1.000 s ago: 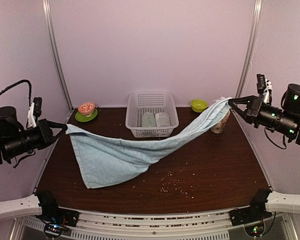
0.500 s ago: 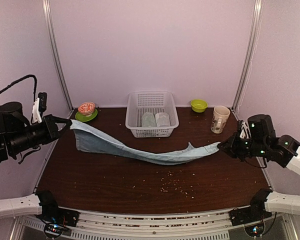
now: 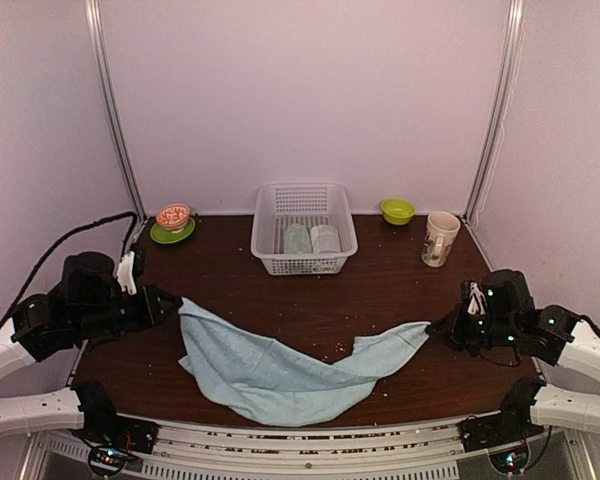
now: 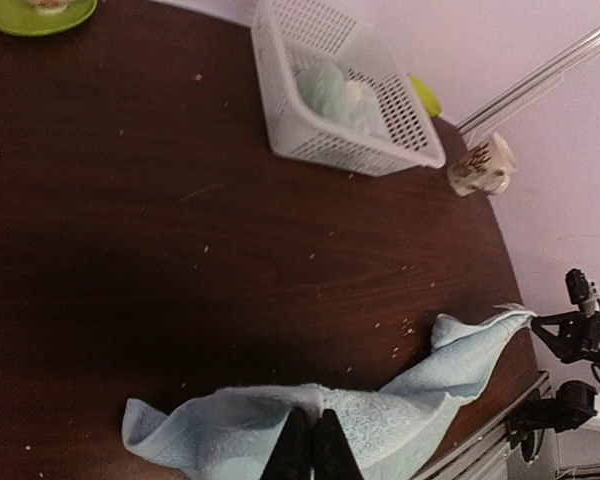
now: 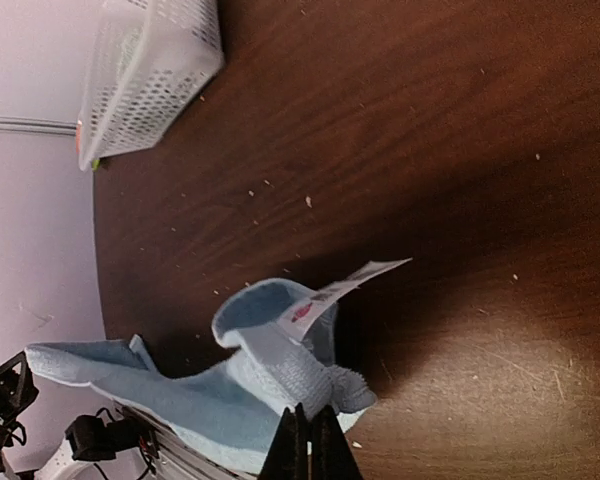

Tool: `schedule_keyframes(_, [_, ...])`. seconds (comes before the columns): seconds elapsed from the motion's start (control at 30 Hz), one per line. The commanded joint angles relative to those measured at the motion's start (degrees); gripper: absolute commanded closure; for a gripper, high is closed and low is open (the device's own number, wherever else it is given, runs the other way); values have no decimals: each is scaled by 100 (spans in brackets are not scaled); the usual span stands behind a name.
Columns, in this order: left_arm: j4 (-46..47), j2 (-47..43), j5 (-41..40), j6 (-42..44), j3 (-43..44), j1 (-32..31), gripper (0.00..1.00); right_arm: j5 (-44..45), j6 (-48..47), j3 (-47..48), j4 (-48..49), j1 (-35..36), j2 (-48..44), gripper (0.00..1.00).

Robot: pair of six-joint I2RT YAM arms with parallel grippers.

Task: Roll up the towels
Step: Put down the towel at the center of the board.

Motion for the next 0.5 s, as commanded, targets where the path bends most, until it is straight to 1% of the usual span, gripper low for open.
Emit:
schedule_keyframes(0.0, [274,-412,-72,-494,-433,4,100,83,-25,6,376,68,32,97])
schedule_keyframes(0.17, [-130,-300,-452,-416,-330,-6,100,258,-588,327,296,63,602,76])
schedule_keyframes(0.3, [-243,-24,-584,-293,-182,-3,100,533,-1146,629,-22,63,903,55])
schedule_keyframes(0.37, [-230,50,-607,-266,-178,-4,100,641,-1370,602,24,62,951,50])
schedule_keyframes(0.47, [-251,117,-701,-222,-163,1,100,897,-1596,561,-138,57,1148,49])
